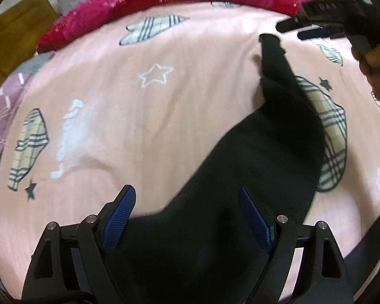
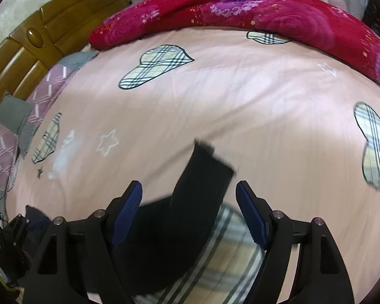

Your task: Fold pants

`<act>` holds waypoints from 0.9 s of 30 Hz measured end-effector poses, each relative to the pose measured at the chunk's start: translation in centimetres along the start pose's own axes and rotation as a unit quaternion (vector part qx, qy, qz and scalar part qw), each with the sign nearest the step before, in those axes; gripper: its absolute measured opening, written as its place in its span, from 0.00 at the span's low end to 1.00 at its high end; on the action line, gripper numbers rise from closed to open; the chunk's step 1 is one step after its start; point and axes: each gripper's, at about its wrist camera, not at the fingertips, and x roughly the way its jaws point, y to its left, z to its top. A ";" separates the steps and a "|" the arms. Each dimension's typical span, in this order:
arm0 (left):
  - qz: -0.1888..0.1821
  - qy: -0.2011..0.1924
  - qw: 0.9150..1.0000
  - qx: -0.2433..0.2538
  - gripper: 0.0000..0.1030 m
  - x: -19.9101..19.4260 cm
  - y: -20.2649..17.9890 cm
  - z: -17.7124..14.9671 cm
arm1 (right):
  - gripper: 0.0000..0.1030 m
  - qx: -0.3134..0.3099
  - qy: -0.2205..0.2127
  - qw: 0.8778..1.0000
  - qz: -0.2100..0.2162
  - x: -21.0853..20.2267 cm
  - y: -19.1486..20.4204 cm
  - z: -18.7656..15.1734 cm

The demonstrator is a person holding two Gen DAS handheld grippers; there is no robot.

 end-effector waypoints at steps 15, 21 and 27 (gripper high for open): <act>-0.065 0.082 0.994 0.038 0.78 6.9 -0.1 3.8 | 0.26 -0.036 0.076 0.996 0.006 7.8 -1.6 3.3; -0.092 0.072 0.991 0.066 0.09 4.8 -1.7 3.1 | 0.12 -0.026 0.013 0.999 0.018 3.2 -3.1 2.1; -0.111 0.032 0.990 0.076 0.05 0.2 -3.5 0.6 | 0.10 0.012 -0.033 0.999 0.035 -3.1 -7.4 -1.7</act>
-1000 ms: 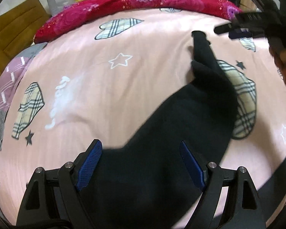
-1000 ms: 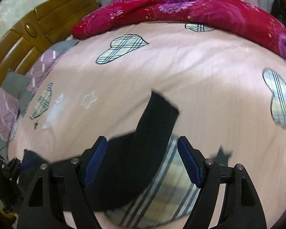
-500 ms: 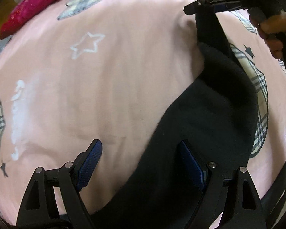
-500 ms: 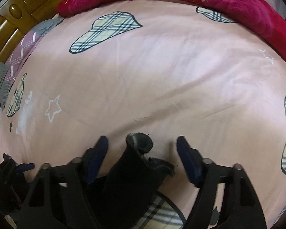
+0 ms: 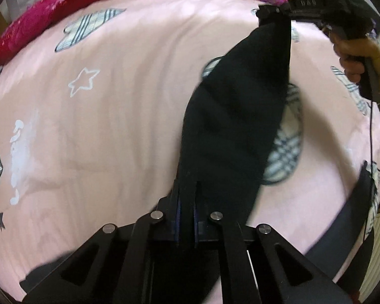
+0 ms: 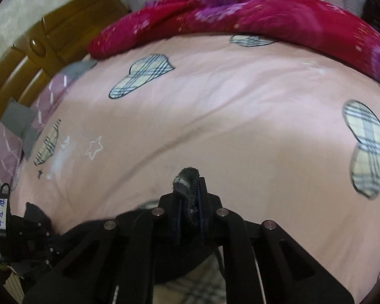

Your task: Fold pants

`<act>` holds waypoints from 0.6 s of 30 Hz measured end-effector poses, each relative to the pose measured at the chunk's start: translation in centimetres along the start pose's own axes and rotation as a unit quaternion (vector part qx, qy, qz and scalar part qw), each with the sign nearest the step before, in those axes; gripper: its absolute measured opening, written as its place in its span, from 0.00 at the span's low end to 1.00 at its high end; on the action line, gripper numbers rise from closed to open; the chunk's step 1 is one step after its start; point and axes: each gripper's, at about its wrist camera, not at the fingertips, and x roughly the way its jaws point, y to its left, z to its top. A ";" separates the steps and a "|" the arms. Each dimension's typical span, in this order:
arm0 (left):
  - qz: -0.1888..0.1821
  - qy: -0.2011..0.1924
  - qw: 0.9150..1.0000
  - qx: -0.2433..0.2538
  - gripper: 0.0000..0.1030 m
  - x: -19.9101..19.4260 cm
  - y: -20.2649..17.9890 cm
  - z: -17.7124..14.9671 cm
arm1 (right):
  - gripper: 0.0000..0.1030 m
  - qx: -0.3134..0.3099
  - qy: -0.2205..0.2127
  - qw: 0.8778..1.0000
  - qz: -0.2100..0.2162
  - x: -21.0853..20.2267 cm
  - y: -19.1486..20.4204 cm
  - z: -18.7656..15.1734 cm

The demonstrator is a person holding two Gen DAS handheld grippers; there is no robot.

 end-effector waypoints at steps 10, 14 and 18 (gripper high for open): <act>-0.014 -0.039 0.999 0.005 0.04 -5.3 -6.1 -5.4 | 0.10 0.053 -0.042 0.996 0.054 -8.7 -4.6 -9.7; -0.019 -0.043 0.999 0.014 0.04 -6.5 -8.4 -7.9 | 0.10 0.058 -0.046 0.995 0.072 -10.7 -5.3 -14.2; -0.015 -0.043 0.998 0.034 0.04 -6.8 -10.7 -10.2 | 0.09 0.075 -0.051 0.992 0.088 -12.4 -6.2 -18.6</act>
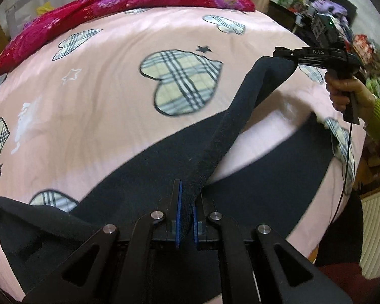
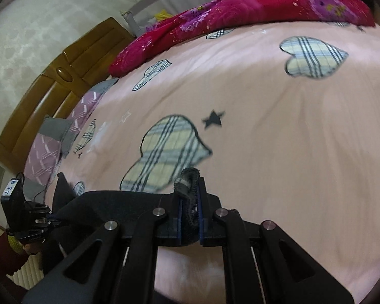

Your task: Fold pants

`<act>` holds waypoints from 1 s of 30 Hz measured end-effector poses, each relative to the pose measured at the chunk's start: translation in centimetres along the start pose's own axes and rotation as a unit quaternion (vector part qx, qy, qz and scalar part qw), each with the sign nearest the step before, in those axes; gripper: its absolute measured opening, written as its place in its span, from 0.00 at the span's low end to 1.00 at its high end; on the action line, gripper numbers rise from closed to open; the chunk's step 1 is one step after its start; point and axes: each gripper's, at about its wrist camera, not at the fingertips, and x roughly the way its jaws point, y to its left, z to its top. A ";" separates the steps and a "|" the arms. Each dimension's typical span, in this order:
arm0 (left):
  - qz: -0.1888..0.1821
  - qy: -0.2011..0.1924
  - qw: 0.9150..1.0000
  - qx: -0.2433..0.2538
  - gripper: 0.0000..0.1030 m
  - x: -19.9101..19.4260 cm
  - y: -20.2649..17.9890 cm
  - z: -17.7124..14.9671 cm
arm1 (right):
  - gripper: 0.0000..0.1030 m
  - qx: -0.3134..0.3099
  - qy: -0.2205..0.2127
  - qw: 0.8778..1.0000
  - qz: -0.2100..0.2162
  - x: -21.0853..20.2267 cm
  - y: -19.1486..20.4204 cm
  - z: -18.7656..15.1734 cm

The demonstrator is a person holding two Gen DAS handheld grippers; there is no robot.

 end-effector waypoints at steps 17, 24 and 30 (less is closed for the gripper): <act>0.013 0.006 1.000 0.022 0.04 -0.9 -6.8 -7.5 | 0.09 0.033 -0.036 0.999 0.014 -5.4 -1.4 -11.4; 0.034 0.014 0.999 0.033 0.06 0.8 -8.0 -9.2 | 0.09 0.010 -0.022 0.999 -0.029 -6.0 -0.7 -13.7; 0.035 0.015 0.999 0.036 0.24 0.8 -8.9 -10.1 | 0.17 0.019 -0.006 0.997 -0.081 -6.0 -0.6 -15.0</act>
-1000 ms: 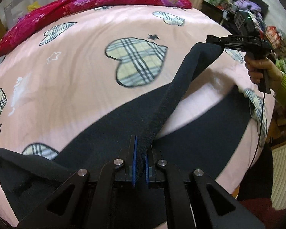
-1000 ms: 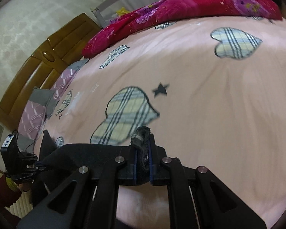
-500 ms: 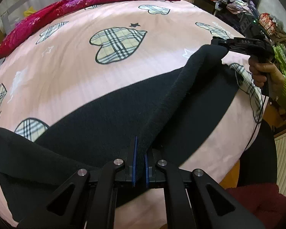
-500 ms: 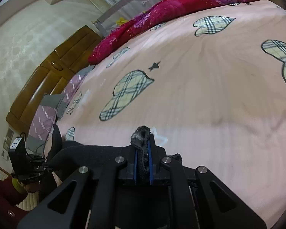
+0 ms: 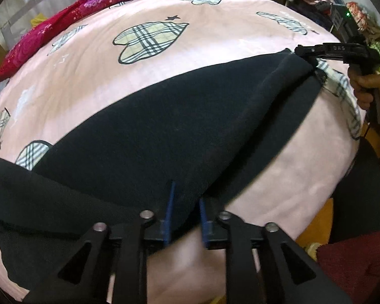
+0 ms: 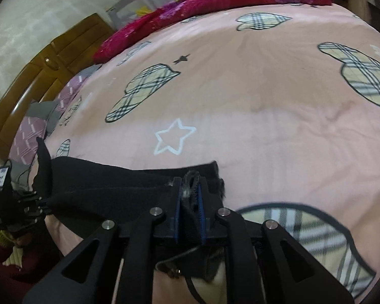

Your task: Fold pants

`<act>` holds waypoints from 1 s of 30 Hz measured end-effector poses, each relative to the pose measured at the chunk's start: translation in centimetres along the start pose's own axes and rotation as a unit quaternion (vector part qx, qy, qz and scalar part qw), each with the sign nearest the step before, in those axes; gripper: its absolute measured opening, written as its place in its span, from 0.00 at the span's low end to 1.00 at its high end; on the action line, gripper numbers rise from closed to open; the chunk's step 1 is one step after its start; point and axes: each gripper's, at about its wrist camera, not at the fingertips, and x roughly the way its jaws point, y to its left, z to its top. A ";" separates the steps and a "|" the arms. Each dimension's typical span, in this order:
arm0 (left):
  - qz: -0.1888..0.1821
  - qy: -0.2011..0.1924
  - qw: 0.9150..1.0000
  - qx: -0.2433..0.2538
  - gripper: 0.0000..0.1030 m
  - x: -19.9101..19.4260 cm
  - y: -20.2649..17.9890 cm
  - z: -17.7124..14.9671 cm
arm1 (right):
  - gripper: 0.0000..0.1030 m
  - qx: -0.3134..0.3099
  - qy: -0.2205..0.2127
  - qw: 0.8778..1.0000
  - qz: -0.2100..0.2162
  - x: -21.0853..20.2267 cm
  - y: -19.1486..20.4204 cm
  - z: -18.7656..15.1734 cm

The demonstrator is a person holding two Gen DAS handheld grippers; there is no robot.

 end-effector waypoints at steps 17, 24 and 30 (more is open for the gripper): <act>-0.003 -0.010 0.992 -0.129 0.53 -4.8 3.3 -2.3 | 0.51 -0.009 -0.067 0.996 -0.063 -5.7 3.8 -2.8; 0.013 0.001 0.968 -0.249 0.61 -6.1 9.6 -2.0 | 0.51 -0.002 -0.093 0.996 0.002 -6.3 7.6 -2.9; 0.054 0.033 0.949 -0.308 0.61 -6.3 14.9 -1.0 | 0.51 -0.023 -0.053 0.995 0.086 -2.4 12.8 -2.9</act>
